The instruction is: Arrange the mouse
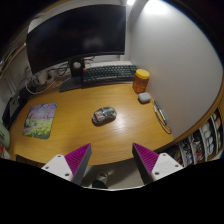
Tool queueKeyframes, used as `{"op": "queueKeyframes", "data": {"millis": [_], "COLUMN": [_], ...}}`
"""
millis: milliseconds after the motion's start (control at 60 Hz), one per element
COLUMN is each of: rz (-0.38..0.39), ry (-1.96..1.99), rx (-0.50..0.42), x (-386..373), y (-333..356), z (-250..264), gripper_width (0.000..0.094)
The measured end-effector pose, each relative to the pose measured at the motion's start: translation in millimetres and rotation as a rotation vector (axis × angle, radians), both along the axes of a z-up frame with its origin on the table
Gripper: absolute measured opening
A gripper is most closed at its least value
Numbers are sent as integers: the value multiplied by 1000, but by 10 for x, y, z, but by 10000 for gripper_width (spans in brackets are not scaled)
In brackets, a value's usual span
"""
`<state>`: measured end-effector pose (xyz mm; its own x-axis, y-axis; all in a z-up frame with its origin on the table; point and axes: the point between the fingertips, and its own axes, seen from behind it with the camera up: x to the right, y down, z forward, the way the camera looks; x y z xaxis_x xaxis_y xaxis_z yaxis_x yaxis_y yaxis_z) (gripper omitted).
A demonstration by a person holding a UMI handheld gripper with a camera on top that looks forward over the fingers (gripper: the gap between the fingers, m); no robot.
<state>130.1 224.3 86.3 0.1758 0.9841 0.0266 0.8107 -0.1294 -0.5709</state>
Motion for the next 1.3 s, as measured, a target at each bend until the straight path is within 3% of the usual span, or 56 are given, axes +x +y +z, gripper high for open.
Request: {"op": "queueKeyframes", "data": {"millis": [383,967,1300], "rz": [10,137,128], "ry": [20,226,263], "rx": [15,10,58], "x": [-103,-970,-1368], "y": [41,-459,-361], "z": [-188,-392,-746], "gripper_width": [851,855,851]}}
